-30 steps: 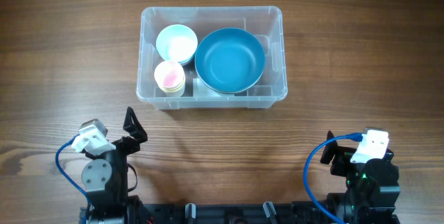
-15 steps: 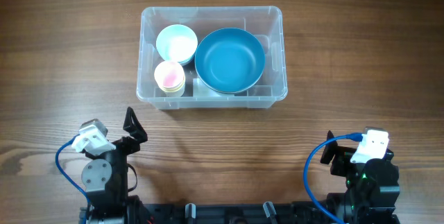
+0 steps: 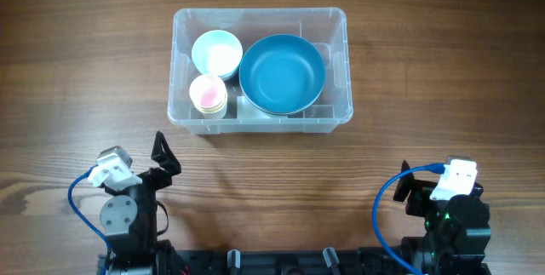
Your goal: Pack container
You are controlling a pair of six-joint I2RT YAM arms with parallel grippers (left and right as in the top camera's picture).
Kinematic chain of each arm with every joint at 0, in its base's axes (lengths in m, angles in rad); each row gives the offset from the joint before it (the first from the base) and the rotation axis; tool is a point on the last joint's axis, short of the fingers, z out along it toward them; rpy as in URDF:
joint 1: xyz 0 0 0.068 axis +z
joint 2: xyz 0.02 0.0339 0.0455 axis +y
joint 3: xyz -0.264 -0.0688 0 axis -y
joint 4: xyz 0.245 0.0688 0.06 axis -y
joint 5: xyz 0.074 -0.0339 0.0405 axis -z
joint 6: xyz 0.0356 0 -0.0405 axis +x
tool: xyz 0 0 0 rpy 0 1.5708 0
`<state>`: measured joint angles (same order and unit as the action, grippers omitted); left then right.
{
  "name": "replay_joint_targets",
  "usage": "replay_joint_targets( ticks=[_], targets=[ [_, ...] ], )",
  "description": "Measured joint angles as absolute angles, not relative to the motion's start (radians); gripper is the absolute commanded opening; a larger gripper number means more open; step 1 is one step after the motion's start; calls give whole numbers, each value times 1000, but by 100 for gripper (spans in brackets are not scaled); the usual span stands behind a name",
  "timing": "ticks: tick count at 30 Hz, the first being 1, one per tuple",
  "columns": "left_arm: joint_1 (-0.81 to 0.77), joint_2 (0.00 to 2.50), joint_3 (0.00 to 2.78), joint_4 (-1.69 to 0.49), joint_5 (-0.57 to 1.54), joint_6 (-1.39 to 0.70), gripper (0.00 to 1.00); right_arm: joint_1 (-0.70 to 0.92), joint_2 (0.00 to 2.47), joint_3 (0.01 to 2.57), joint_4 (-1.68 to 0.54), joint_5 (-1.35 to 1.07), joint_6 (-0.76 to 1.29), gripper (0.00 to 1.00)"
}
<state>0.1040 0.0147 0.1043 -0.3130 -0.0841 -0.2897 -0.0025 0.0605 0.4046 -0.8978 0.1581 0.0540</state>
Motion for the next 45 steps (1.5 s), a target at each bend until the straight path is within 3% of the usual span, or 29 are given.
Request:
replay_joint_targets(
  ticks=[4, 13, 17, 22, 45],
  targets=[
    [104, 15, 104, -313, -84, -290, 100, -2, 55, 403, -828, 158, -3, 100],
    [104, 14, 104, -313, -84, -289, 100, -2, 15, 299, -169, 64, -68, 100],
    [104, 14, 104, -313, -84, -289, 100, -2, 14, 108, 67, -73, -120, 100],
    [104, 14, 104, -313, -84, -290, 100, -2, 14, 6, 91, -140, -150, 100],
    [104, 14, 104, -313, -84, -289, 100, -2, 14, 6, 12, -157, -276, 100]
  ],
)
